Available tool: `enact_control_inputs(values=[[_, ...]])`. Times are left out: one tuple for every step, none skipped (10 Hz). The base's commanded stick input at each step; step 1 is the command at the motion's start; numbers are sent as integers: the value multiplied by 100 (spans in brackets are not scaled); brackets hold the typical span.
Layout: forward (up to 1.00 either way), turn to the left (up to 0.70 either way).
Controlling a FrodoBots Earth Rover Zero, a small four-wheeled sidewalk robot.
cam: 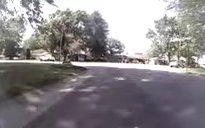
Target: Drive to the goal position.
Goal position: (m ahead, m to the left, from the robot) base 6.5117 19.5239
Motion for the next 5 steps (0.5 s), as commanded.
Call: enact_control_inputs(values=[[100,0],[100,0],[100,0],[100,0],[100,0]])
